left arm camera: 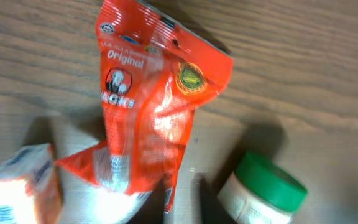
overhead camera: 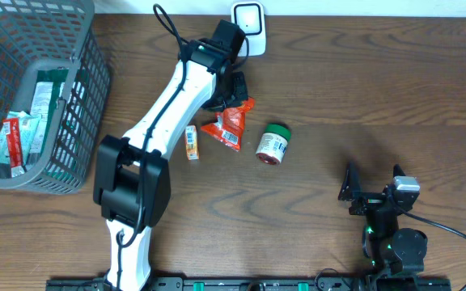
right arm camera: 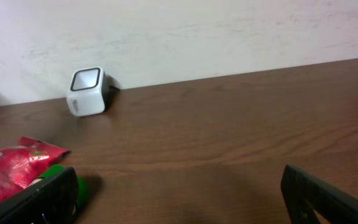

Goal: Scan the item barcode
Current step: 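Lift the red snack bag out and carry it toward the scanner, then hold the red bag near the scanner, then lay it beside the jar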

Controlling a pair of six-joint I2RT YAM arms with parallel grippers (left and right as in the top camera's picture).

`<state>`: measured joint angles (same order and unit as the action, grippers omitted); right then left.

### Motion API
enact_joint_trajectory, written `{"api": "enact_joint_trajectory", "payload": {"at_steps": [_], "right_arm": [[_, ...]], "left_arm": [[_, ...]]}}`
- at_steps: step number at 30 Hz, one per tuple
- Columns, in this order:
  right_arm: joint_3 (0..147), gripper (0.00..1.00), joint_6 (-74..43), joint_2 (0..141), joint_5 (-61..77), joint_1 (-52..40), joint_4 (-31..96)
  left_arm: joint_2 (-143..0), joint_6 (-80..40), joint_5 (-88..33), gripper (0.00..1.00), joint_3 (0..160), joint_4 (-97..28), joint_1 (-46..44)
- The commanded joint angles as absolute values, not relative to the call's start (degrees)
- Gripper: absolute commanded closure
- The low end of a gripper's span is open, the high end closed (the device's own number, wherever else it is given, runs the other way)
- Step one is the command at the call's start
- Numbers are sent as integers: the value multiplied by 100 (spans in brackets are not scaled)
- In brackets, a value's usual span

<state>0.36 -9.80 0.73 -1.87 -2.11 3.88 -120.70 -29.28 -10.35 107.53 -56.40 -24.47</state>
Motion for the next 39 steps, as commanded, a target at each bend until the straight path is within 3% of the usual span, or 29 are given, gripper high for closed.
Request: {"api": "enact_joint_trajectory", "payload": {"at_steps": [1, 25, 30, 39], "right_arm": [[30, 1, -915, 75, -183, -169, 410], [30, 1, -915, 75, -183, -169, 412], [30, 1, -915, 75, -183, -169, 410], [30, 1, -915, 75, -183, -169, 412]], "left_arm": [[-11867, -2370, -1044, 93, 10860, -5870, -2456], [-12591, -2165, -897, 89, 10022, -5476, -2558], [-12195, -2165, -878, 78, 10210, -5312, -2558], [-12145, -2167, 1122, 77, 10141, -5074, -2491]]}}
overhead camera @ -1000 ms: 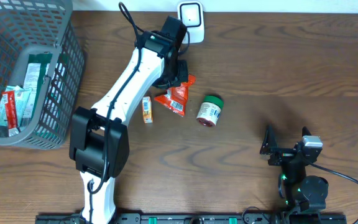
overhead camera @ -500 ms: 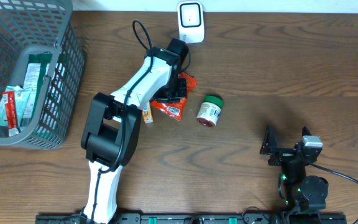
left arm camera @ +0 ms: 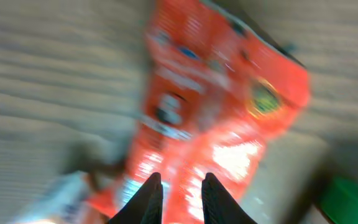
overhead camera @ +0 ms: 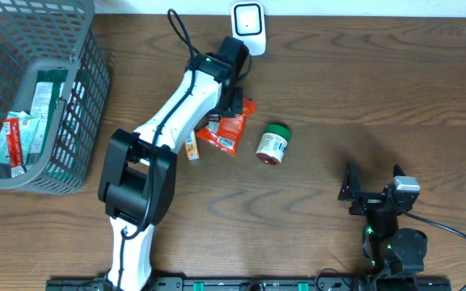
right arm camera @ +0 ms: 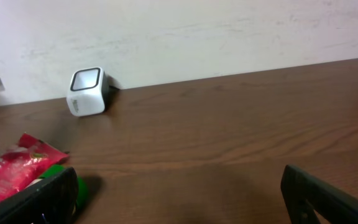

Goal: Scan the item barcode
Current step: 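Hold the red bag near the scanner, then lay it beside the jar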

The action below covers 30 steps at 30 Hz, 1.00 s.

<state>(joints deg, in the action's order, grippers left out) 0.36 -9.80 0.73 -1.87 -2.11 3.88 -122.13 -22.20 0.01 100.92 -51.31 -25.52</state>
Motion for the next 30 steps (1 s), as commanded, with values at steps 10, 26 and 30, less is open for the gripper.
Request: {"api": "enact_joint_trajectory", "payload": {"at_steps": [10, 26, 30], "right_arm": [[32, 1, -915, 75, -183, -169, 412], [30, 1, -915, 75, -183, -169, 412], [30, 1, -915, 75, -183, -169, 412]], "left_arm": [[-12154, -2169, 1313, 77, 9638, -4445, -2353], [-12149, -2449, -370, 77, 9139, -4405, -2359], [-12018, -2449, -222, 77, 9159, -4449, -2353]]}}
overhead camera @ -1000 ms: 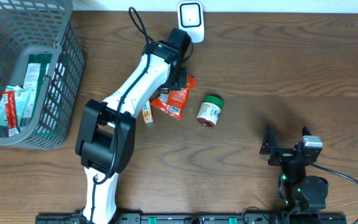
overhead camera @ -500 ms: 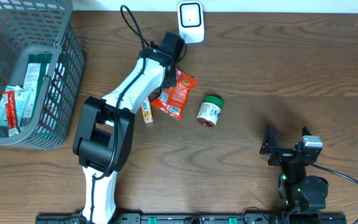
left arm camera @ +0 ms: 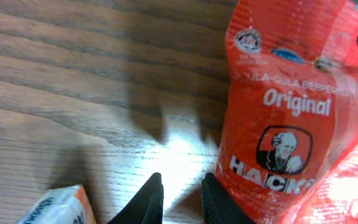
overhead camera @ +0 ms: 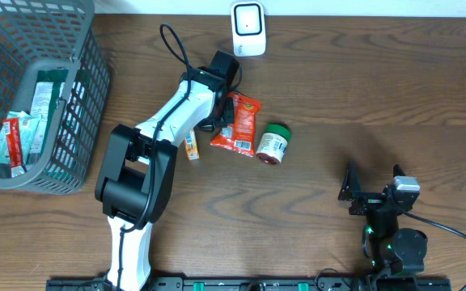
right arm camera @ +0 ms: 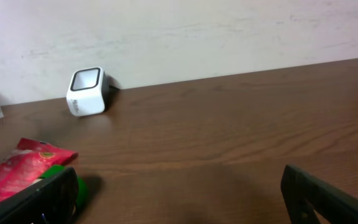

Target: Scan the item barcode

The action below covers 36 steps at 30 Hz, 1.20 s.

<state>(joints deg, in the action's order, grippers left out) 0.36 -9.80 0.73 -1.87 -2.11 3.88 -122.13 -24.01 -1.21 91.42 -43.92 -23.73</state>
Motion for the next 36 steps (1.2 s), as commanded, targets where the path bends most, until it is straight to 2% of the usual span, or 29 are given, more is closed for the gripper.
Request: {"api": "enact_joint_trajectory", "payload": {"at_steps": [1, 11, 19, 24, 31, 35, 36], "right_arm": [[30, 1, -915, 75, -183, -169, 412], [30, 1, -915, 75, -183, -169, 410], [30, 1, -915, 75, -183, -169, 410], [30, 1, -915, 75, -183, -169, 410], [30, 1, -915, 75, -183, -169, 410], [30, 1, -915, 75, -183, -169, 412], [32, 1, -915, 75, -183, -169, 412]], "left_arm": [[-11961, -2445, -152, 77, 9179, -4456, -2353], [-10007, -2255, 1066, 66, 9303, -4495, -2331], [-8154, -2222, 1966, 65, 9303, -4401, -1929], [-7220, -2095, 1981, 66, 9485, -4414, -919], [-7387, -2097, 1979, 64, 10392, -5203, 668], [-7782, -2104, 1979, 54, 10390, -5457, 1461], [-7940, -2104, 1979, 47, 10390, -5492, 1640]]}}
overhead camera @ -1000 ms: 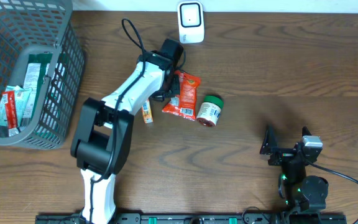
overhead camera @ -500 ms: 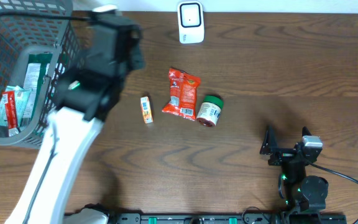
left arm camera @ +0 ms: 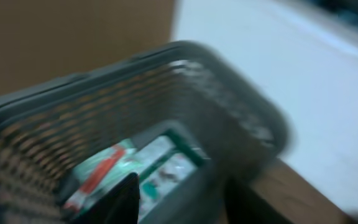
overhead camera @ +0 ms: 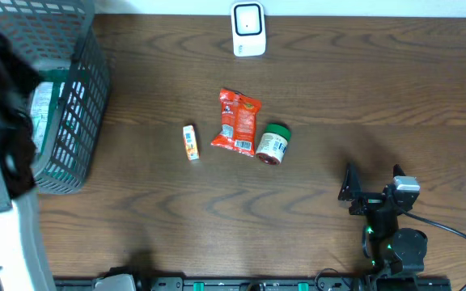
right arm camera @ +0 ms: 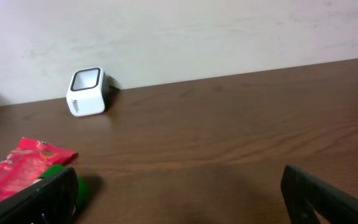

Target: Scan the item barcode

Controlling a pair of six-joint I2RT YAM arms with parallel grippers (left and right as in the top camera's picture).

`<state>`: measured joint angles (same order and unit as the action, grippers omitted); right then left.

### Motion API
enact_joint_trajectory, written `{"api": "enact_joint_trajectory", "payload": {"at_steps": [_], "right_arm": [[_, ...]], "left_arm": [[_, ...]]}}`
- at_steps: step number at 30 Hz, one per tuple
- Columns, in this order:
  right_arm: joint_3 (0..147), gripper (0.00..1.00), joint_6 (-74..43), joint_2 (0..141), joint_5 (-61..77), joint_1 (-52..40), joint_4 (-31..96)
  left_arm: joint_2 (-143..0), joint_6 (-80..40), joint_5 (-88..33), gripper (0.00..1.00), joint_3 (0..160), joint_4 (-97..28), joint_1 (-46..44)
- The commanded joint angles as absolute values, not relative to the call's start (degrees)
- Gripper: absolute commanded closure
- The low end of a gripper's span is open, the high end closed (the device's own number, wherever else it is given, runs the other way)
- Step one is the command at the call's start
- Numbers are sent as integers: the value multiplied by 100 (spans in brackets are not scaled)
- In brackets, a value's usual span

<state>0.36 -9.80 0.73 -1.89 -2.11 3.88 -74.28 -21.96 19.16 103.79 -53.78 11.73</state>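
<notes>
The red snack packet (overhead camera: 238,121) lies flat on the table, printed side up, held by nothing. It also shows at the left edge of the right wrist view (right arm camera: 17,167). The white scanner (overhead camera: 248,28) stands at the table's back edge (right arm camera: 87,91). My left arm (overhead camera: 2,137) is a blurred shape at the far left over the grey basket (overhead camera: 87,89). My left gripper (left arm camera: 185,202) hangs open and empty above the basket's packets (left arm camera: 160,168). My right gripper (right arm camera: 179,199) rests open at the front right, far from the packet.
A green-lidded jar (overhead camera: 273,144) lies just right of the red packet. A small orange box (overhead camera: 189,141) lies to its left. The basket holds several green and red packets. My right arm's base (overhead camera: 391,234) sits at the front right.
My left arm was beside the red packet at the table's middle and is now far left above the basket. Its jaws stand wider apart. The packet, jar and box have not moved.
My left gripper was at the crumpled red packet below the scanner. Then its fingers stood close together over the packet. Then the packet lay flat and turned, the gripper just left of it. Now the arm is over the basket. The right arm stayed still.
</notes>
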Motion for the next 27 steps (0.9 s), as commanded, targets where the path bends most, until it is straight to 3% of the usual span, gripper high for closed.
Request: {"api": "enact_joint_trajectory", "payload": {"at_steps": [1, 3, 5, 15, 27], "right_arm": [[30, 1, -915, 75, -183, -169, 412], [30, 1, -915, 75, -183, -169, 410], [30, 1, -915, 75, -183, -169, 412], [30, 1, -915, 75, -183, -169, 412], [30, 1, -915, 75, -183, -169, 412]], "left_arm": [[-8141, -2102, 1979, 40, 10390, -5507, 1831], [-8493, -2102, 1979, 30, 10390, -5507, 2088], [-8930, -2047, 1979, 27, 10388, -5507, 2311], [-10748, -1461, 2008, 27, 10383, -6058, 2700], [-11869, -1431, 1990, 27, 10318, -6300, 3315]]}}
